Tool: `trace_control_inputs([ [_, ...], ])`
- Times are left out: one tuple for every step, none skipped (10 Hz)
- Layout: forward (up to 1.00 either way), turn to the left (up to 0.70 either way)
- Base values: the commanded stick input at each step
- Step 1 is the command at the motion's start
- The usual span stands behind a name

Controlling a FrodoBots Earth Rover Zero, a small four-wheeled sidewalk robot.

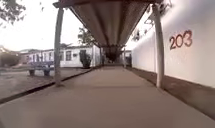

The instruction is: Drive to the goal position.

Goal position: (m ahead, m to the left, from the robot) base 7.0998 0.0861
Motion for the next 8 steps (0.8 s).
trace_control_inputs([
  [0.70,0.00],
  [0.70,-0.13],
  [0.70,-0.27],
  [0.70,-0.24],
  [0.70,-0.06],
  [0.70,0.00],
  [0.70,0.00],
  [0.70,0.00],
])
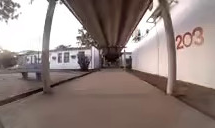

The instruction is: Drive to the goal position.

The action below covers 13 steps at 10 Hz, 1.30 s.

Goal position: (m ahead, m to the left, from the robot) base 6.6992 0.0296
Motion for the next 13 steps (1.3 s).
trace_control_inputs([
  [0.70,0.00],
  [0.70,0.00],
  [0.70,0.00],
  [0.70,0.00],
  [0.70,0.00],
  [0.70,0.00],
  [0.70,0.00],
  [0.70,0.00],
  [0.70,0.00],
  [0.70,0.00],
  [0.70,0.00],
  [0.70,0.00],
  [0.70,0.00],
])
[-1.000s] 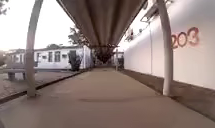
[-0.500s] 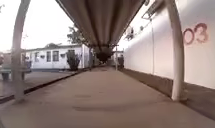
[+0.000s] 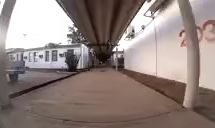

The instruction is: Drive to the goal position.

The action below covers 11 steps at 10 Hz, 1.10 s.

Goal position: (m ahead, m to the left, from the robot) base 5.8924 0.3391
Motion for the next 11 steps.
trace_control_inputs([
  [0.70,0.00],
  [0.70,0.00],
  [0.70,0.00],
  [0.70,0.00],
  [0.70,0.00],
  [0.70,0.00],
  [0.70,0.00],
  [0.70,0.00],
  [0.70,0.00],
  [0.70,0.00],
  [0.70,0.00],
])
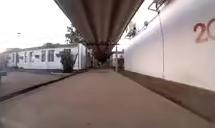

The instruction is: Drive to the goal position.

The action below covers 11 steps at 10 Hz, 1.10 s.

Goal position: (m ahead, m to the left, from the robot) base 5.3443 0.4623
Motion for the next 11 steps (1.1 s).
trace_control_inputs([
  [0.70,0.00],
  [0.70,0.00],
  [0.70,0.00],
  [0.70,0.00],
  [0.70,0.00],
  [0.70,0.00],
  [0.70,0.00],
  [0.70,0.00],
  [0.70,0.00],
  [0.70,0.00],
  [0.70,0.00],
])
